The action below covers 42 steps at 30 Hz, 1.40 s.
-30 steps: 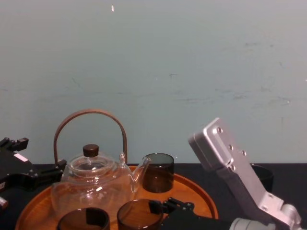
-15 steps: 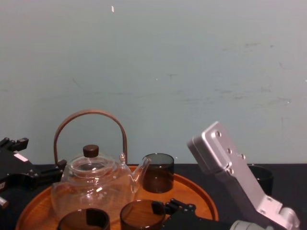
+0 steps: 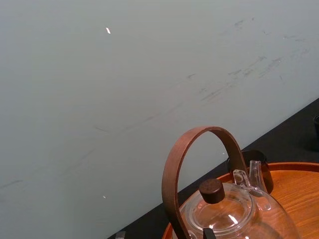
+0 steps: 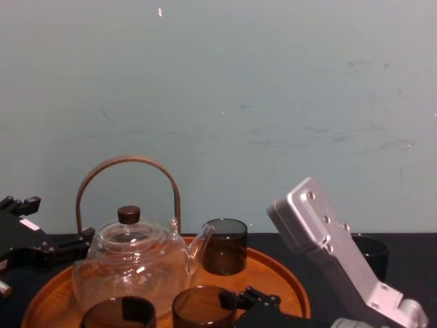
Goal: Pick up the glass from the table and place it on the tray.
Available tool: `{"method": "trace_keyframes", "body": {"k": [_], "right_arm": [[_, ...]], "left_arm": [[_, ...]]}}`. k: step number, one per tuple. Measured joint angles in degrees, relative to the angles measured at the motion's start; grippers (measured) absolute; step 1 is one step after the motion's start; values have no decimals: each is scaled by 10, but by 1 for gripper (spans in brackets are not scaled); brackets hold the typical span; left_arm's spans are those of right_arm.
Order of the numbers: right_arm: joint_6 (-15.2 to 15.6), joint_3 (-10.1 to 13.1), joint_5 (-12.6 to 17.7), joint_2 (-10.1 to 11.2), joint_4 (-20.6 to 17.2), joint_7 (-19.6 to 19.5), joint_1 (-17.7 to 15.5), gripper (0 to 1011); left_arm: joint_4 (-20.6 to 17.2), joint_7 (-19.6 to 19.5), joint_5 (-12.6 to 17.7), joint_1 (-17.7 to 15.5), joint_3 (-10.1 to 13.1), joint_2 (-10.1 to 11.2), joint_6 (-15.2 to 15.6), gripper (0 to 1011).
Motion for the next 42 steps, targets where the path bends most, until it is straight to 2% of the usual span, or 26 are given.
{"method": "trace_keyframes", "body": {"k": [10, 20, 30, 42], "right_arm": [[0, 2, 4, 1, -2, 9, 0, 1002], [17, 6, 11, 13, -29, 13, -10, 1002], [36, 13, 13, 33, -63, 7, -32, 1002], [40, 26, 22, 74, -124, 6, -84, 1002]], "left_arm": [[0, 0, 0, 0, 0, 0, 0, 1009], [0, 0, 0, 0, 0, 0, 0, 1009], [0, 0, 0, 0, 0, 0, 0, 1010], [0, 0, 0, 0, 0, 0, 0, 1010]]}}
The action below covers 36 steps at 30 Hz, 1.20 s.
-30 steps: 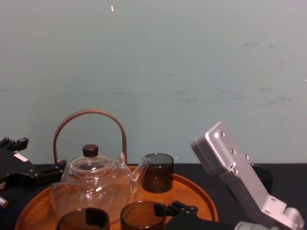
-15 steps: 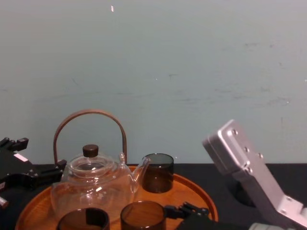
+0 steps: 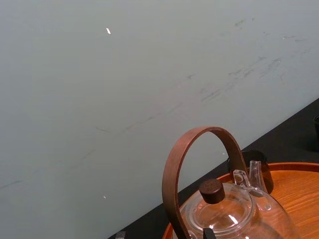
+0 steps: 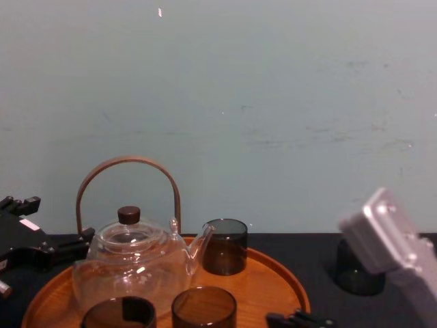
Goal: Pick up the glass from the table and place it on the tray.
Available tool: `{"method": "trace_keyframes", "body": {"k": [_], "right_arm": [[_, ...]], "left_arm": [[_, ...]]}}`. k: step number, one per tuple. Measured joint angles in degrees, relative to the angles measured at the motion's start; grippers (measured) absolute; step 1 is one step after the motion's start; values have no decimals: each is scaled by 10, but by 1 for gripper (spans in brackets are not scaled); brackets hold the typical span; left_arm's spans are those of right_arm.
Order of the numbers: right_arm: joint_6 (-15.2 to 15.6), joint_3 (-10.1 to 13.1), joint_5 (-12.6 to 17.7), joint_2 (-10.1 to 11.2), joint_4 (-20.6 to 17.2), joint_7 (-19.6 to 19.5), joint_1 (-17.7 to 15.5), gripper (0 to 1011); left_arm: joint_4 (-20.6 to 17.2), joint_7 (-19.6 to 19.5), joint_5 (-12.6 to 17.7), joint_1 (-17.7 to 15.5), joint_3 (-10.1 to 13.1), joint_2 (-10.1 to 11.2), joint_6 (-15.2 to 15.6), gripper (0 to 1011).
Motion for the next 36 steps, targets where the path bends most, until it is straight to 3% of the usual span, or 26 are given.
{"method": "trace_keyframes", "body": {"k": [7, 17, 26, 36], "right_arm": [[-3, 26, 8, 33, -46, -12, -38, 1002], [-8, 78, 21, 63, -69, -36, -78, 1002], [-14, 114, 33, 70, -76, -46, -99, 1002], [-12, 132, 30, 68, -73, -57, -104, 1002]], "left_arm": [[0, 0, 0, 0, 0, 0, 0, 1009], [0, 0, 0, 0, 0, 0, 0, 1010], [0, 0, 0, 0, 0, 0, 0, 1009], [0, 0, 0, 0, 0, 0, 0, 1010]]}}
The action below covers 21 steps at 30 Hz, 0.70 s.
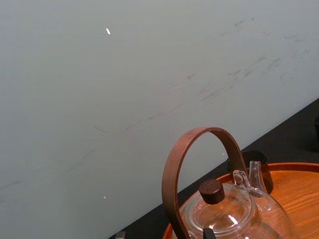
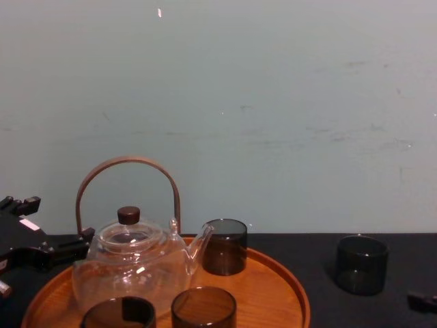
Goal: Pick up the glass from the table and place it on the tray.
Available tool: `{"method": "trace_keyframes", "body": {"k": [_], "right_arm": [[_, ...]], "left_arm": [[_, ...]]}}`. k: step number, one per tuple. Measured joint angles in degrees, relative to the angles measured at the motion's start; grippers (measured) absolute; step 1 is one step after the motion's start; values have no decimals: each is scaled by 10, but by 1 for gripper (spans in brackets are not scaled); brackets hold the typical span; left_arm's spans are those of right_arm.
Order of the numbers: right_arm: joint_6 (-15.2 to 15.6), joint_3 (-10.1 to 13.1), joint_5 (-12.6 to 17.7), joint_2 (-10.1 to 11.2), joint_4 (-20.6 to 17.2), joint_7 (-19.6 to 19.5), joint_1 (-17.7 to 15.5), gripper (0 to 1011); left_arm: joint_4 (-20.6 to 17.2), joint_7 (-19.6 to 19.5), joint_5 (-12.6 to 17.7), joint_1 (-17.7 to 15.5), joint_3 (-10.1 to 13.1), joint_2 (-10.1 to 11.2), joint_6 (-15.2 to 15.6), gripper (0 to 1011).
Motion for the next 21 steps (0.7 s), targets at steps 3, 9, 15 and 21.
{"method": "trace_keyframes", "body": {"k": [3, 9, 15, 21], "right_arm": [[2, 6, -5, -2, 4, -7, 1, 1002], [8, 18, -13, -10, 17, -18, 11, 1002], [15, 27, -16, -20, 35, -19, 32, 1002], [24, 30, -18, -32, 62, -18, 64, 1002]], "left_arm": [[0, 0, 0, 0, 0, 0, 0, 1010], [0, 0, 0, 0, 0, 0, 0, 1010], [0, 0, 0, 0, 0, 0, 0, 1010], [0, 0, 0, 0, 0, 0, 0, 1010]]}}
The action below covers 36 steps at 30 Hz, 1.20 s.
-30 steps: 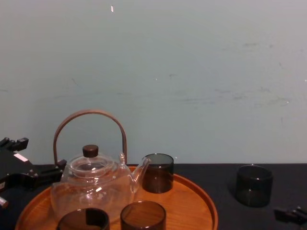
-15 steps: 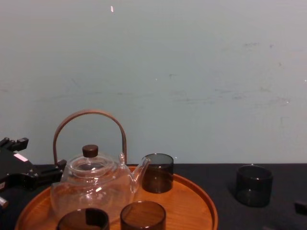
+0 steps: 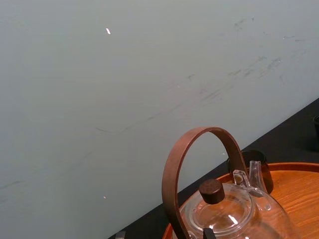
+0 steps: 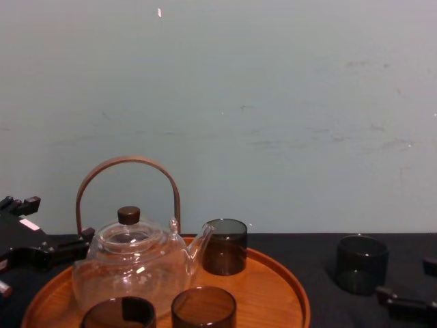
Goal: Pick up the glass from the table and place it on the tray.
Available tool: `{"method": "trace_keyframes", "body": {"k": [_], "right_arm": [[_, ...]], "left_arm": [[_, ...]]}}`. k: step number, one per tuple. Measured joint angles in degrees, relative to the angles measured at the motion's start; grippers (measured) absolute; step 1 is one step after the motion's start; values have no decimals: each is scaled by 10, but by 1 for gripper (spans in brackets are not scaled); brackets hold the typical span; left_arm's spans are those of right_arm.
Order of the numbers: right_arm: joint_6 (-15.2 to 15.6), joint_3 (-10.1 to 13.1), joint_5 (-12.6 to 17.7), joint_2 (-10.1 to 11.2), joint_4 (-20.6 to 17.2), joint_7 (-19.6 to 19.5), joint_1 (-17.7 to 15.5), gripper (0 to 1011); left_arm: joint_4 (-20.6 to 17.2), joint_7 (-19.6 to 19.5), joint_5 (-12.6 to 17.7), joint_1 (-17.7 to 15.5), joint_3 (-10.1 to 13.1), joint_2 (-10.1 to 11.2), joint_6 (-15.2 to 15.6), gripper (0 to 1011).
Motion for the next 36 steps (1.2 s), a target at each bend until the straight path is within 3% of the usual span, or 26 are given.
{"method": "trace_keyframes", "body": {"k": [22, 27, 36], "right_arm": [[27, -8, -14, -39, 123, -1, 108, 1002], [34, -12, -20, -50, 166, -1, 141, 1002], [30, -22, -34, -64, 215, -3, 176, 1002]], "left_arm": [[0, 0, 0, 0, 0, 0, 0, 1010], [0, 0, 0, 0, 0, 0, 0, 1010], [0, 0, 0, 0, 0, 0, 0, 1009]]}}
